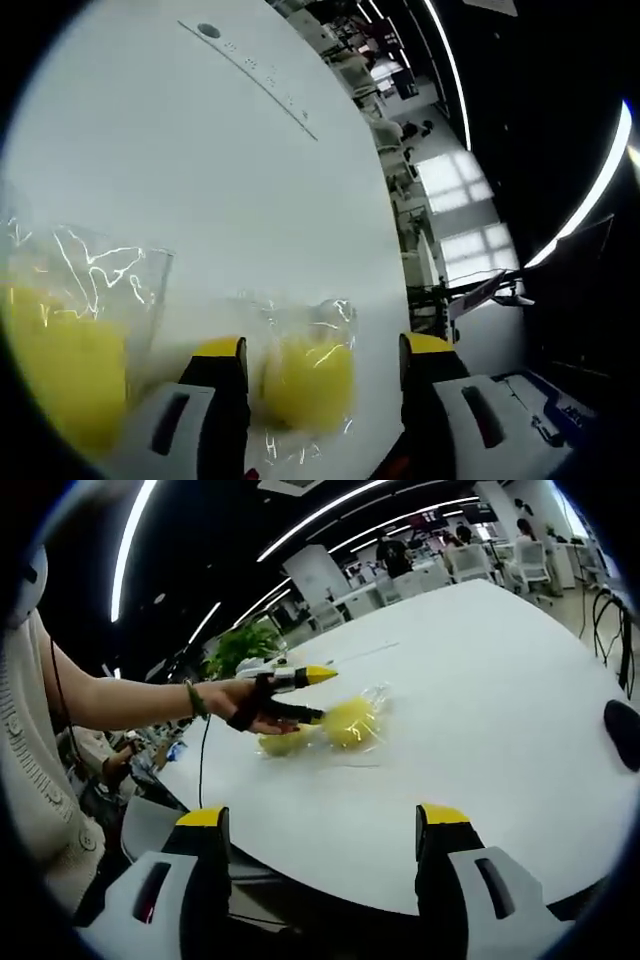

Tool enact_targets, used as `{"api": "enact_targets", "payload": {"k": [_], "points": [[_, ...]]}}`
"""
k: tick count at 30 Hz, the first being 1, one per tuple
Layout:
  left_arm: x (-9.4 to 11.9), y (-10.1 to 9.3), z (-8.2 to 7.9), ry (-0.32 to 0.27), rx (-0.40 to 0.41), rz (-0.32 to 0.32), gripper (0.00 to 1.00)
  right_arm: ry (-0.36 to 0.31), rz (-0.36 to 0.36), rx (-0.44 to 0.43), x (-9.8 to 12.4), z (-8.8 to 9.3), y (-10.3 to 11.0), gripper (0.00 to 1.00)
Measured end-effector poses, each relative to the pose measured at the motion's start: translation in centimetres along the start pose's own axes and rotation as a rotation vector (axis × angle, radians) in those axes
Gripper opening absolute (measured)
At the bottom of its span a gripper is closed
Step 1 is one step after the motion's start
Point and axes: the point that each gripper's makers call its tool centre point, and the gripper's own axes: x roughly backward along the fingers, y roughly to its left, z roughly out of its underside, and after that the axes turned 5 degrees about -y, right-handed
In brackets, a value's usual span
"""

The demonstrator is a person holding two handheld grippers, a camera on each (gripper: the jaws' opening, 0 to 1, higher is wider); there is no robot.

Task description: Compare the silicone blocks by pressing each to a similar depth, holding the contact briefly, and releasing to observe deformation and rebound differences across the visible hardness samples.

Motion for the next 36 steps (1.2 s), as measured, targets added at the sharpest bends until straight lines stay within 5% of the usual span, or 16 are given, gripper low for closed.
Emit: {"api": "enact_targets", "payload": {"k": [8, 14, 18, 22, 29, 32, 36], "points": [[-1.1, 1.0, 0.0, 0.016, -0.044, -0.044, 0.43, 0.002, 0.016, -0.015, 0.2, 0.0, -0.9, 0.70], [-1.3, 2.3, -0.2, 0.021, -0.067, -0.092, 0.13, 0.006, 0.014, -0.015, 0.2, 0.0, -1.0, 0.69], [-1.3, 2.3, -0.4, 0.003, -0.019, -0.086, 0.03, 0.012, 0.018, -0.016, 0.4, 0.3, -1.2, 0.66], [-1.4, 2.0, -0.3, 0.006, -0.172, -0.083, 0.00, 0.007, 0.021, -0.029, 1.0, 0.4, -1.3, 0.67], [-1.3, 1.5, -0.2, -0.016, -0.157, -0.092, 0.00, 0.003, 0.035, -0.024, 1.5, 0.3, -1.5, 0.66], [-1.2, 0.1, -0.3, -0.031, -0.124, -0.046, 0.00, -0.005, 0.034, -0.024, 1.6, 0.2, -1.3, 0.66], [-0.4, -1.4, -0.2, -0.051, -0.217, -0.022, 0.00, -0.006, 0.028, -0.012, 1.4, 0.2, -0.8, 0.66]]}}
